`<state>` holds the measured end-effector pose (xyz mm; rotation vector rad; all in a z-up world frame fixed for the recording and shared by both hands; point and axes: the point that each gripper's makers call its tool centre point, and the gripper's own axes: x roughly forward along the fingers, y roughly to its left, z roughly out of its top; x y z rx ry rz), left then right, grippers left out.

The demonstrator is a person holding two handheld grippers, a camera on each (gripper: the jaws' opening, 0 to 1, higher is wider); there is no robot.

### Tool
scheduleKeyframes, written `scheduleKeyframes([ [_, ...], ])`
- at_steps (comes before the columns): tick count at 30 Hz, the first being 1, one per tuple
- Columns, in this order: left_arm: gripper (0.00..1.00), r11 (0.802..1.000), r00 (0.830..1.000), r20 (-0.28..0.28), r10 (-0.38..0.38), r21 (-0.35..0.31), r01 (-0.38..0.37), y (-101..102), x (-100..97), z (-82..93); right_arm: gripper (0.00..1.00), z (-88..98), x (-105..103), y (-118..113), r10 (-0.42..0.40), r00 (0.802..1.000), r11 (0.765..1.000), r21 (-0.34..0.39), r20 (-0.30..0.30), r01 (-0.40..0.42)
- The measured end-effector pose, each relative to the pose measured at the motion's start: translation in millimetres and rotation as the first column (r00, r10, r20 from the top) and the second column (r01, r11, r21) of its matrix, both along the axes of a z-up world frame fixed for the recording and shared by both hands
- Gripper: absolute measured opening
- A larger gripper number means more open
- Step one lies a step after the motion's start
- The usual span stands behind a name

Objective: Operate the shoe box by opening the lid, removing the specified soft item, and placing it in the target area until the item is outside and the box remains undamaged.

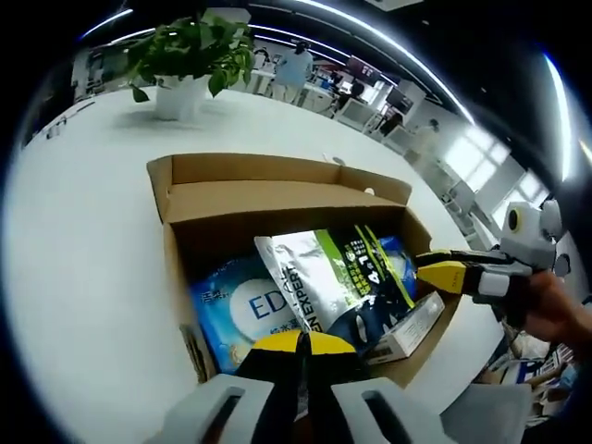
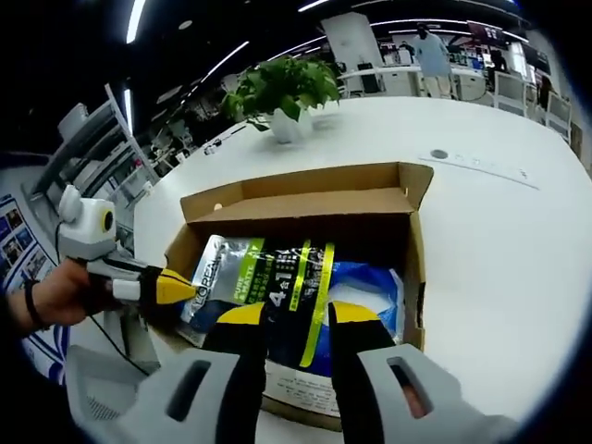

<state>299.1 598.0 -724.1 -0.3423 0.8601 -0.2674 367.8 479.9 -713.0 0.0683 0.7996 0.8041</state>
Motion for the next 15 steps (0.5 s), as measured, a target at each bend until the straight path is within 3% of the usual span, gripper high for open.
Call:
scheduleKeyframes([
  [4, 0.0, 0.999, 0.999, 0.017, -0.035, 0.016, 0.035, -1.9, -0.9, 0.9, 0.26, -5.7, 5.9, 2.3, 0.011, 1.0, 0.999, -0.037, 0.009, -0.011],
  [12, 0.0, 0.999, 0.999, 0.023, -0.049, 0.001, 0.049, -3.7, -2.5, 1.6, 0.26, -30.4, 6.8, 2.5, 0.022, 0.997, 0.995, -0.098, -0.07, -0.029],
  [15, 0.0, 0.998, 0.997, 0.038, -0.06, -0.011, 0.061, -2.7, -1.0, 2.9, 0.24, -33.3, 5.9, 4.2, 0.02, 0.995, 0.997, -0.074, -0.1, -0.028],
])
